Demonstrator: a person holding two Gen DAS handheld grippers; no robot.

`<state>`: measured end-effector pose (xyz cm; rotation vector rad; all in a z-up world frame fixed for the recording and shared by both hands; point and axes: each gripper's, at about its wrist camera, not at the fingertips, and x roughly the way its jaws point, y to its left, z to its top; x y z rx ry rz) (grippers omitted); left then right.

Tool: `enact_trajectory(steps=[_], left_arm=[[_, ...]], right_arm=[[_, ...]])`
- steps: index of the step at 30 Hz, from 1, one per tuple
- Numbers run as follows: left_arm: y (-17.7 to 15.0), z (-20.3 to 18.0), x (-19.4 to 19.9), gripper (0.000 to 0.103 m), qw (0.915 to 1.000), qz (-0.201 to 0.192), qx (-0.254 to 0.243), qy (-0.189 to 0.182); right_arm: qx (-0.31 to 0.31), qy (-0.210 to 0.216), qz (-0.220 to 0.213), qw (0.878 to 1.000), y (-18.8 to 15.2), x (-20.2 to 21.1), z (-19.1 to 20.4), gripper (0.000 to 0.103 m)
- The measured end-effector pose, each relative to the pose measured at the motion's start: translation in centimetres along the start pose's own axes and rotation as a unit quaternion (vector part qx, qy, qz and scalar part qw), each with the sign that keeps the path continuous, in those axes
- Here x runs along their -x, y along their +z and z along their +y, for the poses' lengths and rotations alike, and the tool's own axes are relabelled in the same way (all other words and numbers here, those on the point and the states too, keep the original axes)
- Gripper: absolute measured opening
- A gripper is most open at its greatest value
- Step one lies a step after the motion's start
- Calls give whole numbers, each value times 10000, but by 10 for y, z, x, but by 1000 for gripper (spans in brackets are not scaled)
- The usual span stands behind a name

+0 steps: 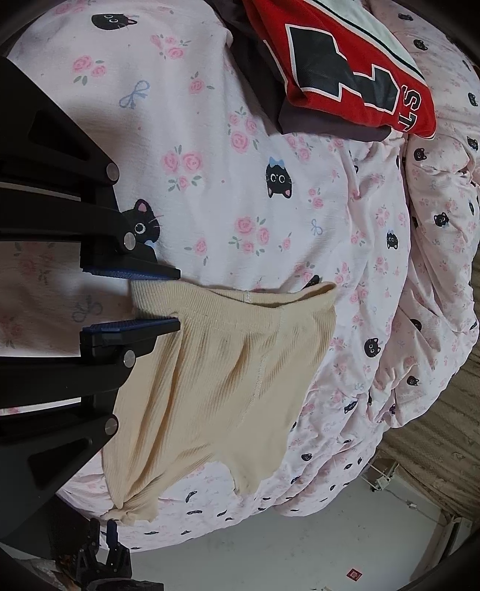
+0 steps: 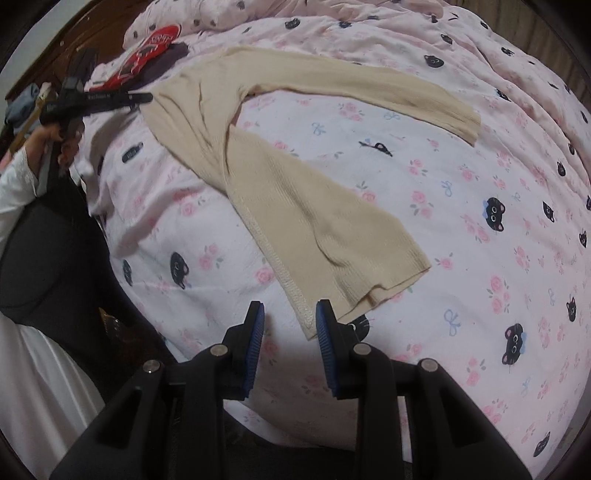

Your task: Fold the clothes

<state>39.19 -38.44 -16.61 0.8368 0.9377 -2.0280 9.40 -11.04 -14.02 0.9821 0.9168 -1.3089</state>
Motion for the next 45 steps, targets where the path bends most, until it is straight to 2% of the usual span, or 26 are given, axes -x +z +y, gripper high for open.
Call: enact_trajectory(steps=[6, 10, 12, 24, 31, 35, 45], left_arm=[[-1, 2, 1, 16, 10000, 2, 18, -24], [0, 2, 1, 16, 10000, -6, 26, -37], [0, 1, 0, 16, 10000, -3, 20, -48], [0, 2, 1, 16, 10000, 9, 32, -83], [0, 2, 5, 16, 9999, -64, 27, -128], [1, 2, 6, 16, 9998, -88, 35, -149], [3, 2, 6, 16, 9998, -122, 41, -174]], right_arm=[[-1, -245, 127, 9996, 0, -12, -2, 28], [8, -301, 136, 9995, 0, -10, -5, 10], [26, -321, 146, 9994, -1, -9, -6, 6], [176, -553, 307, 9978, 2, -18, -2, 7], [53, -601, -32, 9982, 21, 20, -20, 5], [19, -857, -174, 9962, 42, 39, -40, 5], [82, -1423, 285, 9894, 81, 12, -91, 5]])
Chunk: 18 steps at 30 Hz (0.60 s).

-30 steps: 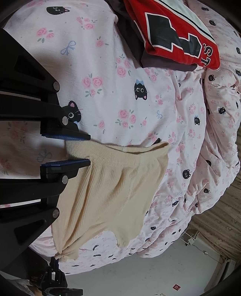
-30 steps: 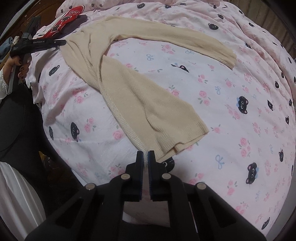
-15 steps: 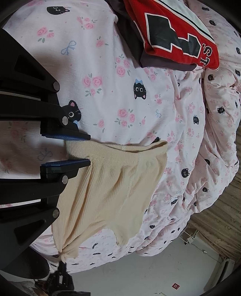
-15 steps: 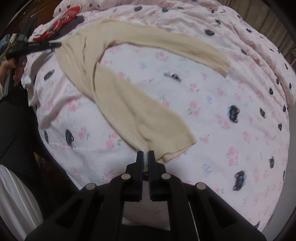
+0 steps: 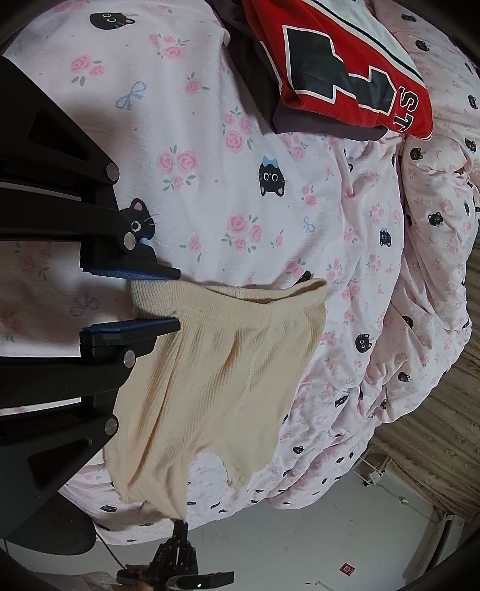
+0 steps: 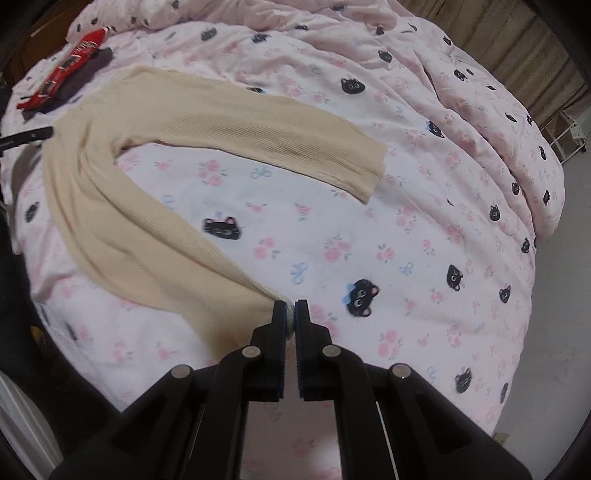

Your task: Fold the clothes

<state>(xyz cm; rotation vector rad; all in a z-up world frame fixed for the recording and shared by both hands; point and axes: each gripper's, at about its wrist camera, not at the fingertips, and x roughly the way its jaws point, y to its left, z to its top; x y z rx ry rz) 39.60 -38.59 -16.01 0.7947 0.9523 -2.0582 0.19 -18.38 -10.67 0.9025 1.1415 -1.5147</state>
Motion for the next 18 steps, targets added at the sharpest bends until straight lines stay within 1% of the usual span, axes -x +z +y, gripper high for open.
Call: enact_trajectory(steps=[7, 13, 18], left_arm=[[2, -1, -2, 16, 10000, 2, -25, 7], [1, -1, -4, 16, 10000, 26, -27, 19], [1, -1, -6, 16, 10000, 58, -33, 30]], right_arm=[[34, -375, 130, 9992, 27, -25, -15, 5], [38, -458, 190, 9988, 44, -52, -17, 5], [-39, -512, 111, 9986, 49, -68, -17, 5]])
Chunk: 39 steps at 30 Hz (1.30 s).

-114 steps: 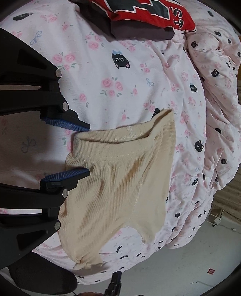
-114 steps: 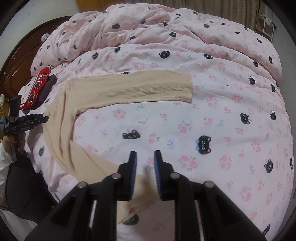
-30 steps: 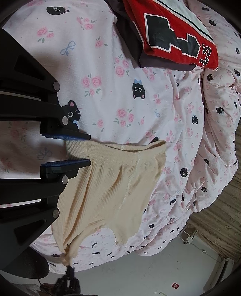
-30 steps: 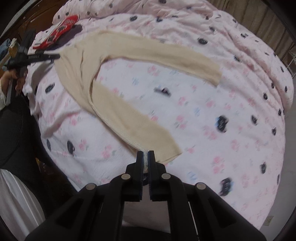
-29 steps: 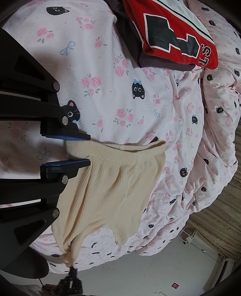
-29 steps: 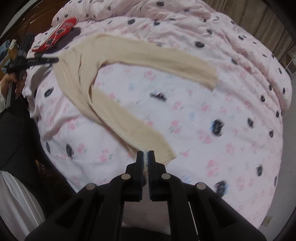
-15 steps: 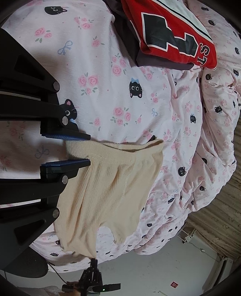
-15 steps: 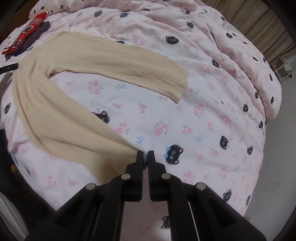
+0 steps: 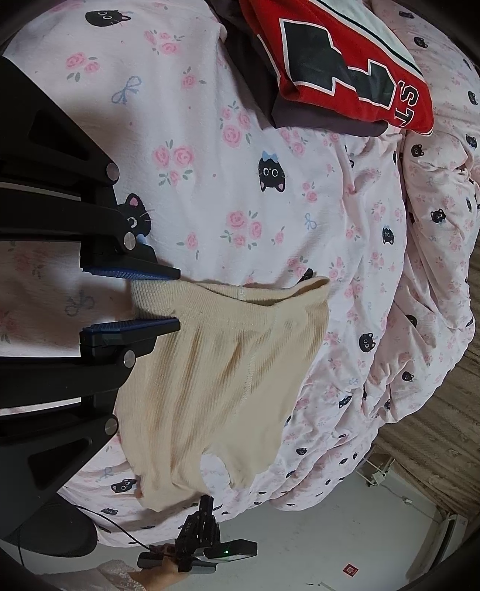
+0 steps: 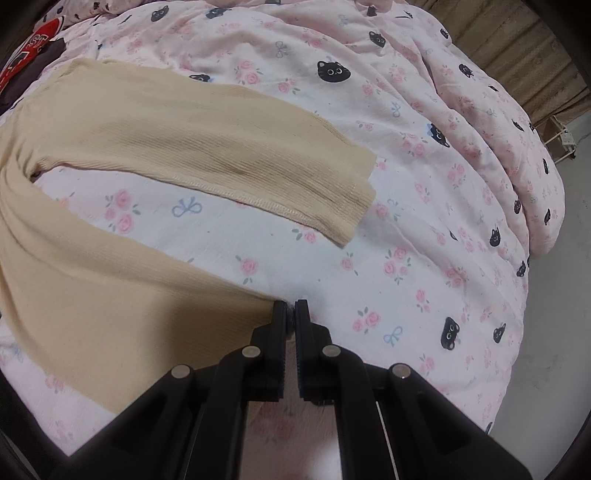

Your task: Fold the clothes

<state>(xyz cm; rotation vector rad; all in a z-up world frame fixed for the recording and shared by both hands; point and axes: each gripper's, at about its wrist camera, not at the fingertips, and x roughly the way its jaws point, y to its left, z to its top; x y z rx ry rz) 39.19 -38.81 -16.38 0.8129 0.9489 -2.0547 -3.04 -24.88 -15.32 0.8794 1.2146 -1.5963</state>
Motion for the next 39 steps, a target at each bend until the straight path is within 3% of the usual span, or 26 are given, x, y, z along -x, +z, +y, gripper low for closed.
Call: enact_trajectory(steps=[1, 3, 4, 5, 9, 11, 14, 16, 19, 22, 25, 30, 36, 39], left_arm=[[0, 0, 0, 16, 10000, 3, 4, 0], [0, 0, 0, 16, 10000, 6, 14, -4], [0, 1, -1, 16, 10000, 8, 16, -6], [0, 1, -1, 16, 10000, 13, 19, -5], [1, 1, -2, 16, 10000, 23, 30, -8], [0, 0, -1, 16, 10000, 19, 30, -10], [1, 0, -2, 16, 10000, 26, 23, -5], [1, 0, -3, 16, 10000, 34, 21, 4], [0, 0, -2, 16, 10000, 30, 30, 19], [0, -1, -2, 17, 10000, 30, 27, 37], [-1, -1, -2, 17, 10000, 30, 25, 49], [-2, 1, 0, 17, 10000, 17, 29, 43], [-3, 2, 0, 17, 10000, 16, 29, 22], [-3, 2, 0, 17, 10000, 11, 33, 13]], right_arm=[[-14, -13, -20, 10000, -1, -1, 0, 7], [-97, -76, -51, 9999, -5, -1, -2, 26], [-197, -148, -100, 9996, -8, 1, -6, 46], [-324, -191, -160, 9992, -12, 3, -11, 57], [-1447, 555, -395, 9871, -47, 22, -50, 55], [-2148, 1292, -528, 9666, -71, 28, -70, 55], [-2968, 2472, -486, 9211, -109, 27, -80, 55], [-3321, 3022, -343, 8929, -128, 21, -75, 54], [-3844, 3623, -206, 8488, -148, 8, -72, 44], [-4387, 4121, -196, 7984, -165, -5, -69, 43], [-4683, 4326, -207, 7702, -169, -18, -69, 43], [-4727, 4185, -170, 7753, -156, -26, -64, 36], [-4708, 4045, -151, 7839, -140, -31, -57, 35], [-4678, 3931, -127, 7915, -138, -33, -54, 23]])
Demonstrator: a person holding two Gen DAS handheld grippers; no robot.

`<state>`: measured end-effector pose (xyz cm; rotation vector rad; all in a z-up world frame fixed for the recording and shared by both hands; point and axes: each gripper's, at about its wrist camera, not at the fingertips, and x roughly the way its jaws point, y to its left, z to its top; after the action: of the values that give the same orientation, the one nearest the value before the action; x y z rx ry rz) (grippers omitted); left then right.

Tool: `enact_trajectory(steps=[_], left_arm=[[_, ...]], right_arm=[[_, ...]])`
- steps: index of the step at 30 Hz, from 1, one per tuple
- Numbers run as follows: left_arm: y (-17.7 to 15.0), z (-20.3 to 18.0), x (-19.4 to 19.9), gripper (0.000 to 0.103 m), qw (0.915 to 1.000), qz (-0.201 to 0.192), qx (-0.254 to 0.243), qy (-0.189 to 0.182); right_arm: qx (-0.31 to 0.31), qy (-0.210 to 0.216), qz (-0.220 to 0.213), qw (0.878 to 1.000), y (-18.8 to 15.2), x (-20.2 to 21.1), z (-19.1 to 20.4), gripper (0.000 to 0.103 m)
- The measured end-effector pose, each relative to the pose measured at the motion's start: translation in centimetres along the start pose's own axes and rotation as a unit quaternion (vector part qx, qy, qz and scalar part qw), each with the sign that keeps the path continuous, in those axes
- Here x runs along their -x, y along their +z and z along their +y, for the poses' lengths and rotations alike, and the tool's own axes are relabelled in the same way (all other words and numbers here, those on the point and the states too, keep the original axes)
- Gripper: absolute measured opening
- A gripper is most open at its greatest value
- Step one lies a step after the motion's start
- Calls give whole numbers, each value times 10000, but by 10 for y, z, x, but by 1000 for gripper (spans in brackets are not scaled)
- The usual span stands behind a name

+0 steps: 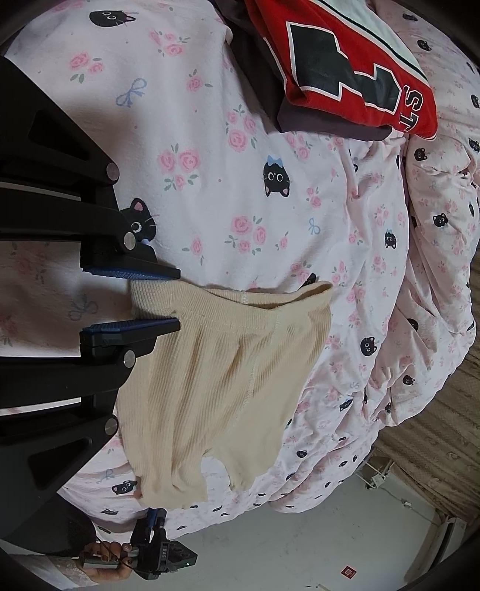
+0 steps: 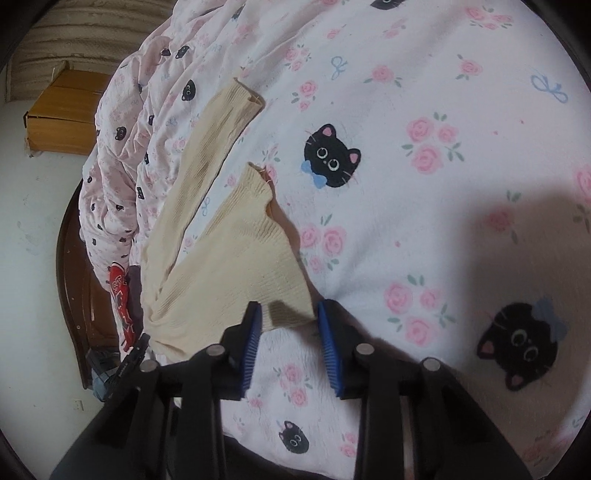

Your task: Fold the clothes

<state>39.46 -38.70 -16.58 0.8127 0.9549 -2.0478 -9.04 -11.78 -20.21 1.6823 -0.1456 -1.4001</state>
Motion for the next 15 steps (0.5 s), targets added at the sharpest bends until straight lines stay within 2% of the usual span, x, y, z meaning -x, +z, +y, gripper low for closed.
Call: enact_trajectory(steps=[2, 15], left_arm=[[0, 0, 1, 17, 10000, -7, 3, -9], [-3, -7, 27, 16, 9997, -196, 43, -131]], right_arm=[[-26, -25, 16, 10000, 0, -2, -2, 9], [115, 205, -285, 9993, -11, 35, 12, 7]])
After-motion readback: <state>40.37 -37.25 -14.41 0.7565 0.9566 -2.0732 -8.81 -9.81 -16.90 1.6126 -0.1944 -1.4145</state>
